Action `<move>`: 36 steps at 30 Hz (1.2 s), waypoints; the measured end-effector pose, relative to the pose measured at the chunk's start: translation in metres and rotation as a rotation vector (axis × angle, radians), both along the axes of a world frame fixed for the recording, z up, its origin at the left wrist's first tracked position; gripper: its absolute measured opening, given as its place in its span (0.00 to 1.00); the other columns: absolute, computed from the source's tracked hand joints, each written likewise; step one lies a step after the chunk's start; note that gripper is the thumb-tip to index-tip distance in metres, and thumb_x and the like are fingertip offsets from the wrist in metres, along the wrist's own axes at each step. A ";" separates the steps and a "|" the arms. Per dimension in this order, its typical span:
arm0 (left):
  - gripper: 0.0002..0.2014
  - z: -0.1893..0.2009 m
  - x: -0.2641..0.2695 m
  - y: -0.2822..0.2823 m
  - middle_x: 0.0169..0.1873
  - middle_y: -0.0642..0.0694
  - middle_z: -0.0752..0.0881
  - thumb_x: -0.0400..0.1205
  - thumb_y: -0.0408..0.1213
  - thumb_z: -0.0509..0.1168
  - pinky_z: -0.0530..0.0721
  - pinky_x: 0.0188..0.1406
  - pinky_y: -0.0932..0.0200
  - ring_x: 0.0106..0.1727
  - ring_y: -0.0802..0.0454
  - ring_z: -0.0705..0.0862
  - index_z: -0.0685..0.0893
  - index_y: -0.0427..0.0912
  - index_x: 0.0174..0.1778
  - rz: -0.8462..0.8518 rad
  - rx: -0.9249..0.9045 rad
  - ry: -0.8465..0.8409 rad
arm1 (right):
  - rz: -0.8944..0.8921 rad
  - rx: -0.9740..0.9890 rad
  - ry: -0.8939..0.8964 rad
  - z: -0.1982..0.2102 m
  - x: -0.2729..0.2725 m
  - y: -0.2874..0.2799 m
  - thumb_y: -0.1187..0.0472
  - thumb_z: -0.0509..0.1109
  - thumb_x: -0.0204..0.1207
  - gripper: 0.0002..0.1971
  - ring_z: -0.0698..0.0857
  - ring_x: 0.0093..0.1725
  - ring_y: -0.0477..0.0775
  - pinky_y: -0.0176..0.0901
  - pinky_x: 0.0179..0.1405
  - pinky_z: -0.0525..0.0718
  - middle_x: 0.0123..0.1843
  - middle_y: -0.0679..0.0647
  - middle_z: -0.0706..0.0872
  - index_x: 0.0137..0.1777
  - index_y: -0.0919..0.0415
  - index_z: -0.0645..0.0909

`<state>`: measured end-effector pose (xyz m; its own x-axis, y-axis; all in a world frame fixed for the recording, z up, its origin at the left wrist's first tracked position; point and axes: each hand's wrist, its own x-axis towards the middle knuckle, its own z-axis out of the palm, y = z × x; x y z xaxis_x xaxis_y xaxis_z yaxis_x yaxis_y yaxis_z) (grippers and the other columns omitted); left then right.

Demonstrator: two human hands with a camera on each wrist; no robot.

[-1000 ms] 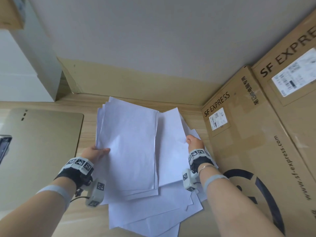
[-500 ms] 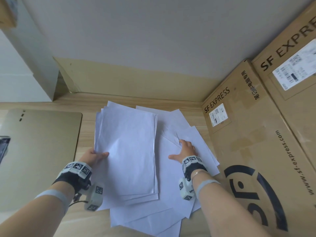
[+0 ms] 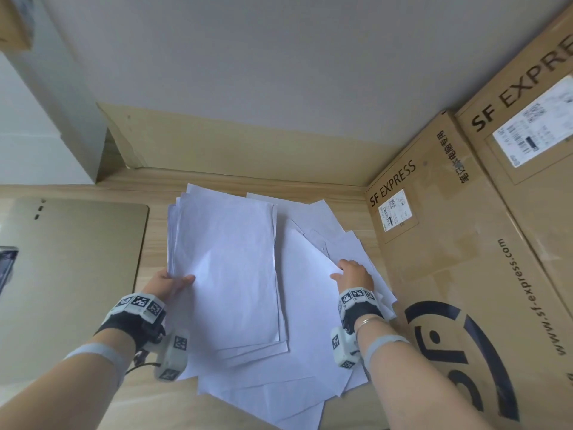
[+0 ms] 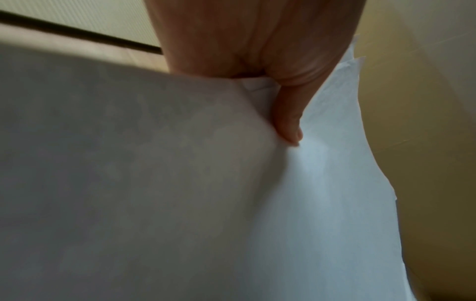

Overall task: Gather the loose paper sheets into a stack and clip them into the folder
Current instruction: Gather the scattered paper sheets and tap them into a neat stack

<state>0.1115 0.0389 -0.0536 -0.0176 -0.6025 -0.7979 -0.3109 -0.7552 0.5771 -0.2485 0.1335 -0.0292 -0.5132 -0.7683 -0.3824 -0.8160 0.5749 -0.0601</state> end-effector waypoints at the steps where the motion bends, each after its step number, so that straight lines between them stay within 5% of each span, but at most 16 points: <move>1: 0.20 0.000 0.000 0.000 0.48 0.29 0.86 0.76 0.30 0.70 0.80 0.62 0.34 0.48 0.34 0.83 0.79 0.24 0.62 -0.004 0.006 -0.002 | -0.023 -0.027 -0.001 0.000 -0.002 0.001 0.62 0.63 0.80 0.01 0.83 0.56 0.61 0.43 0.41 0.71 0.47 0.54 0.77 0.47 0.58 0.72; 5: 0.19 0.000 -0.003 0.002 0.53 0.27 0.85 0.77 0.31 0.70 0.80 0.63 0.35 0.52 0.31 0.84 0.80 0.25 0.61 -0.018 -0.004 -0.025 | -0.315 -0.178 -0.193 0.008 -0.016 0.004 0.71 0.54 0.81 0.14 0.81 0.43 0.58 0.38 0.37 0.74 0.62 0.53 0.86 0.59 0.58 0.77; 9: 0.20 -0.001 -0.006 0.002 0.56 0.29 0.85 0.76 0.31 0.70 0.80 0.64 0.39 0.59 0.29 0.83 0.79 0.27 0.62 -0.034 -0.006 -0.070 | -0.540 -0.383 -0.285 0.033 -0.031 0.004 0.64 0.58 0.84 0.16 0.80 0.65 0.65 0.52 0.61 0.79 0.68 0.63 0.81 0.69 0.66 0.76; 12: 0.20 -0.004 -0.008 0.002 0.59 0.28 0.84 0.77 0.30 0.69 0.79 0.66 0.39 0.60 0.29 0.83 0.79 0.26 0.64 -0.029 0.001 -0.079 | -0.638 -0.467 -0.310 0.037 -0.039 0.003 0.61 0.59 0.83 0.18 0.81 0.64 0.63 0.53 0.62 0.79 0.68 0.63 0.81 0.71 0.67 0.75; 16: 0.21 -0.006 -0.014 0.004 0.62 0.27 0.83 0.78 0.28 0.67 0.79 0.62 0.45 0.58 0.32 0.83 0.77 0.27 0.66 -0.009 -0.006 -0.069 | -0.539 -0.368 -0.372 0.025 -0.004 -0.010 0.61 0.60 0.81 0.15 0.79 0.46 0.57 0.45 0.47 0.77 0.56 0.66 0.86 0.61 0.69 0.80; 20: 0.16 -0.004 -0.021 0.006 0.45 0.36 0.85 0.79 0.32 0.66 0.78 0.50 0.52 0.44 0.39 0.83 0.78 0.34 0.63 0.021 -0.032 -0.006 | -0.370 -0.236 -0.431 0.000 0.060 -0.021 0.63 0.61 0.80 0.13 0.83 0.52 0.62 0.46 0.51 0.79 0.57 0.66 0.86 0.57 0.71 0.80; 23: 0.22 -0.003 -0.023 0.006 0.55 0.33 0.85 0.79 0.39 0.68 0.78 0.57 0.50 0.57 0.33 0.84 0.78 0.29 0.66 0.017 -0.072 0.004 | -0.341 -0.208 -0.495 -0.012 0.097 -0.024 0.64 0.61 0.80 0.11 0.80 0.47 0.56 0.40 0.45 0.75 0.55 0.65 0.86 0.55 0.71 0.80; 27: 0.15 -0.003 -0.022 0.008 0.45 0.34 0.84 0.77 0.33 0.69 0.80 0.51 0.49 0.44 0.40 0.82 0.80 0.32 0.59 -0.021 -0.087 -0.052 | -0.268 -0.211 -0.501 -0.017 0.119 -0.030 0.64 0.62 0.78 0.07 0.73 0.40 0.56 0.40 0.30 0.66 0.36 0.61 0.78 0.39 0.63 0.75; 29: 0.17 -0.003 -0.018 0.008 0.49 0.32 0.84 0.78 0.31 0.68 0.80 0.56 0.46 0.48 0.39 0.81 0.79 0.29 0.62 -0.026 -0.110 -0.090 | -0.263 -0.234 -0.506 -0.016 0.111 -0.034 0.63 0.65 0.77 0.05 0.82 0.47 0.59 0.37 0.40 0.74 0.46 0.60 0.85 0.48 0.61 0.82; 32: 0.19 -0.001 -0.005 0.003 0.49 0.32 0.84 0.78 0.33 0.68 0.81 0.61 0.42 0.52 0.35 0.83 0.80 0.27 0.62 -0.007 -0.134 -0.131 | -0.100 -0.129 -0.406 -0.015 0.086 -0.038 0.59 0.73 0.72 0.20 0.79 0.66 0.58 0.46 0.66 0.77 0.65 0.57 0.80 0.65 0.56 0.78; 36: 0.19 -0.001 0.015 -0.002 0.51 0.29 0.84 0.77 0.33 0.69 0.81 0.63 0.40 0.52 0.34 0.84 0.79 0.24 0.60 0.040 -0.117 -0.121 | 0.210 0.145 -0.217 -0.007 0.074 -0.035 0.50 0.79 0.61 0.37 0.73 0.72 0.55 0.54 0.71 0.72 0.71 0.50 0.73 0.71 0.44 0.69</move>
